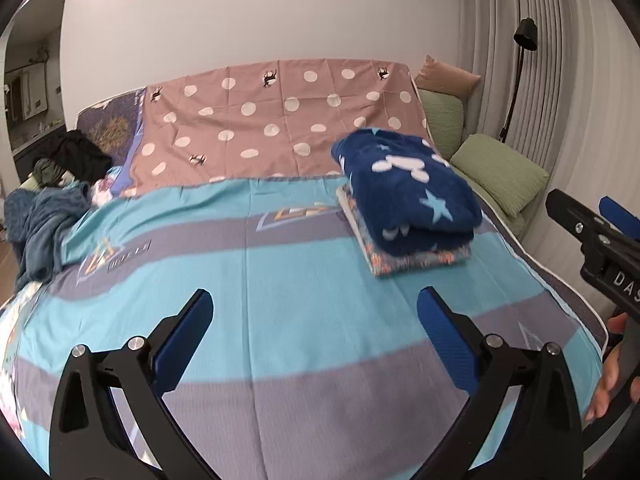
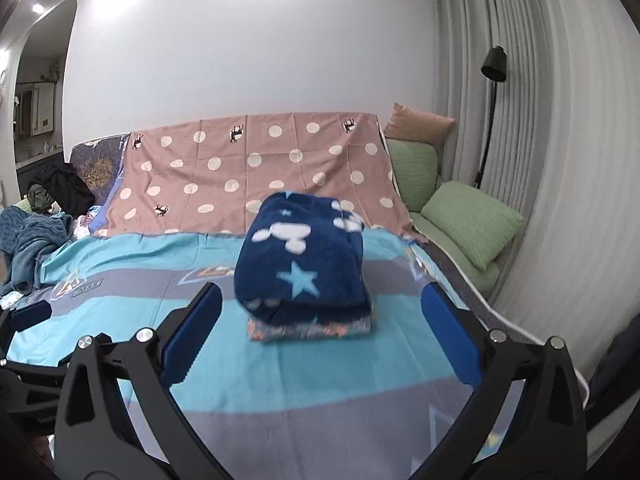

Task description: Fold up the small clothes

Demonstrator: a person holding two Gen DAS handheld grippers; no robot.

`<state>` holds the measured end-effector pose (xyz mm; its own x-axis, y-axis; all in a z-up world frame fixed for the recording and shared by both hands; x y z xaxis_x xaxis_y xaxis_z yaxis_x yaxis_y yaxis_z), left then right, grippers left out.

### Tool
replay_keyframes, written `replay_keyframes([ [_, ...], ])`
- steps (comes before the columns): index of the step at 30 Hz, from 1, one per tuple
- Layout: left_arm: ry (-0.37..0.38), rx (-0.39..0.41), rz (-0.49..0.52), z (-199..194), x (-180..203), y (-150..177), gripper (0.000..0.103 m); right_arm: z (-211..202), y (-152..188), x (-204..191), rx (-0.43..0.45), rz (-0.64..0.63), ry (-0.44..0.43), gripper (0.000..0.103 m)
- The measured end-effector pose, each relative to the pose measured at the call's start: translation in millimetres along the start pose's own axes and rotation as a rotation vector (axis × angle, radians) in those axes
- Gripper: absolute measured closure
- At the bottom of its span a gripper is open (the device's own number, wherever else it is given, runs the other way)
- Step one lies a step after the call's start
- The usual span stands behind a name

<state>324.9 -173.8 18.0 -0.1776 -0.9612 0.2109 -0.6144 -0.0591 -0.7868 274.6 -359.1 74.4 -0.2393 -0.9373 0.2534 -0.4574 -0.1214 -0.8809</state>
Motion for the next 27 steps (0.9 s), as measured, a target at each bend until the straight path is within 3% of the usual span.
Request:
replay_keyframes([
  [9, 0.035, 0.058, -0.033, -44.0, -10.5, 28.2, 0.001, -35.1, 42.2, -21.9, -0.051, 0.02, -0.054, 0.002],
  [27, 0.0, 0.09, -0.029, -61.4, -13.3, 36.9, 0.001, -63.3, 38.0, -39.4, -0.03, -0.035, -0.059, 0.002],
])
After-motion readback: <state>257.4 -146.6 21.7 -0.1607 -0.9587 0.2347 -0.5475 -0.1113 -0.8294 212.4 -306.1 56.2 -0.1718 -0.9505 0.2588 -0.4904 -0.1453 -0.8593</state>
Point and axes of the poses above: each gripper's, at about its wrist camera, not at the fingertips, and z roughly the way its jaws point, x to its right, y to its underside, the point moved 9 cm from there along z, roughly the way its jaws point, and after that the axes turned 14 degrees about -z, right-handed, at the moved point
